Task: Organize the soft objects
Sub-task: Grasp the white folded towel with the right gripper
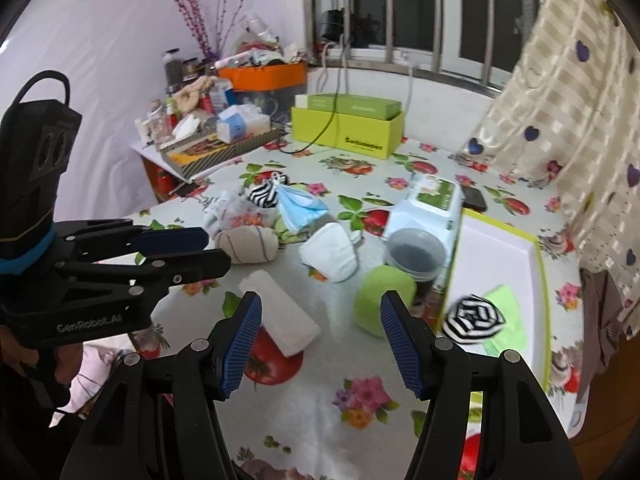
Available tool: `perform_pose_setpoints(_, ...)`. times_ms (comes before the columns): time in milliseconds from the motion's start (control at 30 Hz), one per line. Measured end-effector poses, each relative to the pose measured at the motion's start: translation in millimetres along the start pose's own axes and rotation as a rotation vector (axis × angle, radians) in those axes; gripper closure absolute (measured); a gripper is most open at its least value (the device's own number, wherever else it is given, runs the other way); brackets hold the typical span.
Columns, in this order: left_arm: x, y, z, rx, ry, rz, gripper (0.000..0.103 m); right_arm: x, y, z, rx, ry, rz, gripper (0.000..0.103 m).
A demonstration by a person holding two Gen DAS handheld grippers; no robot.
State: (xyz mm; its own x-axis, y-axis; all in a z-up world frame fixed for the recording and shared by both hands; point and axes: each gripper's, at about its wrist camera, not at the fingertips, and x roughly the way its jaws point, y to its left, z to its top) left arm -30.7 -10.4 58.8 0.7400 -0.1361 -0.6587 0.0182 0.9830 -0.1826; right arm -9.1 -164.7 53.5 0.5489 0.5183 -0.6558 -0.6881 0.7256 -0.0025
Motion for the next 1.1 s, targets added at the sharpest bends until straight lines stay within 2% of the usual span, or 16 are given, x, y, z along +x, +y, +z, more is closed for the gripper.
perform_pose_setpoints(300,14,39,-1,-0.040,0.024,0.035,0.066,29,15,5,-0.048,0.036,0.072,0.041)
perform_pose_setpoints(600,22,65,-6,-0.069,0.042,0.049,0.066,68,27,-1,-0.079,0.114,0.155,0.041)
perform_pose_setpoints(733,26,76,-5,-0.077,0.036,0.063,0.066,86,26,-6,-0.083,0.152,0.165,0.041)
perform_pose_setpoints(900,33,89,-2,-0.076,0.023,0.083,0.061,103,23,-8,-0.084,0.181,0.164,0.041)
perform_pose_setpoints(1100,55,98,3,-0.014,0.048,0.078,0.061,121,28,-8,-0.123,0.219,0.167,0.041)
